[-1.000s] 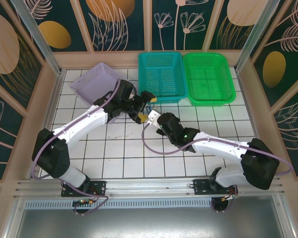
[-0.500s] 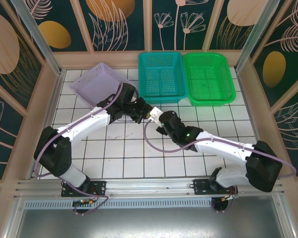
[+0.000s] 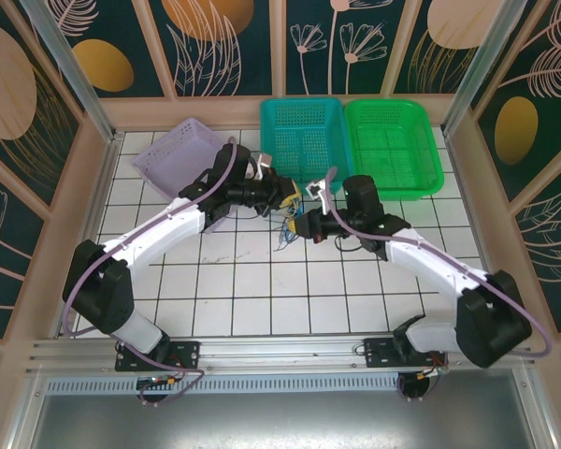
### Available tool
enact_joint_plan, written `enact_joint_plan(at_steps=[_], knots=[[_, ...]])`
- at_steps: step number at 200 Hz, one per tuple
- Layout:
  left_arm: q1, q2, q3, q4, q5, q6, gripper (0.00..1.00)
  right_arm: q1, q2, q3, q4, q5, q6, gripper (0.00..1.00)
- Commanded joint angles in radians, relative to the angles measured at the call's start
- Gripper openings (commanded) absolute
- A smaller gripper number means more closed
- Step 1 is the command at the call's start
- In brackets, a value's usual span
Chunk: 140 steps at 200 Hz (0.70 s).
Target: Untangle the cables
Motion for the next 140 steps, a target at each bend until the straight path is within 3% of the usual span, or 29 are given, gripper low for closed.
enact_joint_plan(at_steps=[1,24,37,55,80,117,140], knots=[[0.042,-0.044,0.046,0.202,-0.089,0.233,0.0,0.043,0.081,-0.003,-0.058,-0.508,0.17,0.0],[0.044,-0.112,-0.041,0.29,-0.142,0.34,0.0,0.043,0.117,0.079,-0.26,-0.519,0.032,0.0],[0.045,-0.132,-0.07,0.277,-0.164,0.36,0.0,0.013,0.097,0.109,-0.32,-0.448,-0.013,0.1],[0.044,-0.116,-0.089,0.267,-0.109,0.338,0.0,-0.055,0.023,0.105,-0.275,-0.339,0.016,0.33],[0.045,-0.103,-0.127,0.276,-0.054,0.281,0.0,-0.135,-0.068,0.089,-0.187,-0.274,0.065,0.49],[0.044,-0.069,-0.095,0.2,-0.001,0.286,0.0,-0.194,-0.12,0.136,-0.186,-0.216,0.022,0.56],[0.044,-0.05,-0.06,0.15,0.017,0.309,0.0,-0.207,-0.102,0.219,-0.33,-0.063,-0.117,0.56]])
